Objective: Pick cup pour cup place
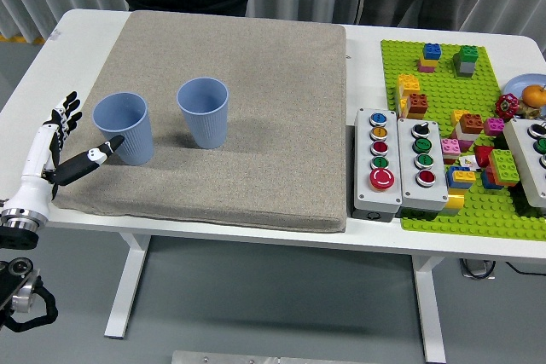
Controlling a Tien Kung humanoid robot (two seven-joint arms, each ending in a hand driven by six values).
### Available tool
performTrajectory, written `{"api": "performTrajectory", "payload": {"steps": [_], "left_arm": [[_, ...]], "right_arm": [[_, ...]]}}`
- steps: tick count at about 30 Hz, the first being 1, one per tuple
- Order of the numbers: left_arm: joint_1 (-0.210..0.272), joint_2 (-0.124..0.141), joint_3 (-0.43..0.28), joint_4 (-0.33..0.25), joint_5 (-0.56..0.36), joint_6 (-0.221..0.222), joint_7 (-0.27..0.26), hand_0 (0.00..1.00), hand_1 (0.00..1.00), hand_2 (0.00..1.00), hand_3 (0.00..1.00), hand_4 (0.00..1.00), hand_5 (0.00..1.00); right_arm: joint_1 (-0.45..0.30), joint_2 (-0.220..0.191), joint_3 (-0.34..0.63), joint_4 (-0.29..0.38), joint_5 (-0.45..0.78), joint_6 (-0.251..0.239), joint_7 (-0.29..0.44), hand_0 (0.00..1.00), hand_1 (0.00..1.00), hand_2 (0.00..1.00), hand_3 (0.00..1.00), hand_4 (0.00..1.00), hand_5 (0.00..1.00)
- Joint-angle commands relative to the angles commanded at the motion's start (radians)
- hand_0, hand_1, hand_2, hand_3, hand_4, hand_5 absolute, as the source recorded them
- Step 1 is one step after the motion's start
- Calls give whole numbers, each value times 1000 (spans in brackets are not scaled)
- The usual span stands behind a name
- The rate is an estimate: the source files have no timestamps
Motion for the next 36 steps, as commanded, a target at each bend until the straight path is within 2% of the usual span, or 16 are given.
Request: {"api": "performTrajectory", "payload": {"steps": [4, 7, 8, 13, 14, 17, 19, 20, 23, 26, 28, 31, 32, 34, 36], "left_arm": [[13, 2, -20, -43, 0, 1, 1, 950, 953, 998, 998, 983, 359], [7, 10, -33, -74, -34, 44, -9, 950, 953, 998, 998, 983, 359], [3, 15, -37, -81, -54, 70, -13, 835, 834, 943, 976, 965, 631], [-28, 34, -41, -79, -182, 177, -44, 835, 834, 943, 976, 965, 631], [-41, 40, -42, -74, -224, 207, -56, 753, 754, 842, 874, 939, 899], [-72, 53, -51, -58, -300, 225, -62, 753, 754, 842, 874, 939, 899], [-93, 60, -57, -48, -320, 220, -55, 753, 754, 842, 874, 939, 899], [-111, 67, -58, -37, -338, 205, -47, 741, 739, 828, 856, 869, 998], [-172, 87, -44, 5, -391, 176, -38, 741, 739, 828, 856, 869, 998], [-254, 115, -14, 68, -487, 153, -51, 738, 735, 838, 857, 842, 998], [-277, 121, -9, 85, -527, 143, -54, 738, 735, 838, 857, 842, 998], [-350, 144, 18, 160, -656, 41, -102, 738, 735, 838, 857, 842, 998], [-363, 147, 25, 173, -695, 23, -115, 739, 735, 845, 860, 836, 998], [-407, 150, 48, 218, -779, -22, -176, 739, 735, 845, 860, 836, 998], [-432, 148, 57, 243, -858, -44, -204, 739, 735, 845, 860, 836, 998]], "right_arm": [[-1, 0, 3, 0, -7, 1, 0, 716, 669, 646, 602, 2, 127], [-2, -1, 3, 0, -13, 0, -1, 716, 669, 646, 602, 2, 127], [-2, -1, 2, 0, -15, 0, -1, 716, 669, 646, 600, 2, 126], [-3, -4, -6, 0, -6, -3, 2, 716, 669, 646, 600, 2, 126], [-4, -5, -8, 0, -1, -5, 3, 716, 669, 646, 600, 2, 125], [-5, -6, -9, 0, 3, -7, 5, 716, 669, 646, 600, 2, 125], [-6, -6, -8, 0, 1, -7, 4, 716, 669, 646, 600, 2, 125], [-6, -6, -6, 0, -1, -8, 4, 716, 669, 646, 600, 2, 123], [-5, -9, -10, 0, 4, -10, 4, 716, 669, 646, 600, 2, 123], [-1, -12, -18, 0, 10, -11, 4, 716, 669, 646, 601, 2, 125], [-1, -13, -19, 0, 10, -11, 3, 716, 669, 646, 601, 2, 125], [-2, -17, -29, 0, 16, -10, 4, 716, 669, 646, 601, 2, 125], [-2, -17, -30, 0, 17, -10, 4, 716, 668, 646, 601, 2, 128], [-4, -18, -34, 0, 22, -11, 5, 716, 668, 646, 601, 2, 128], [-6, -18, -35, 0, 25, -12, 6, 716, 668, 646, 601, 2, 128]]}}
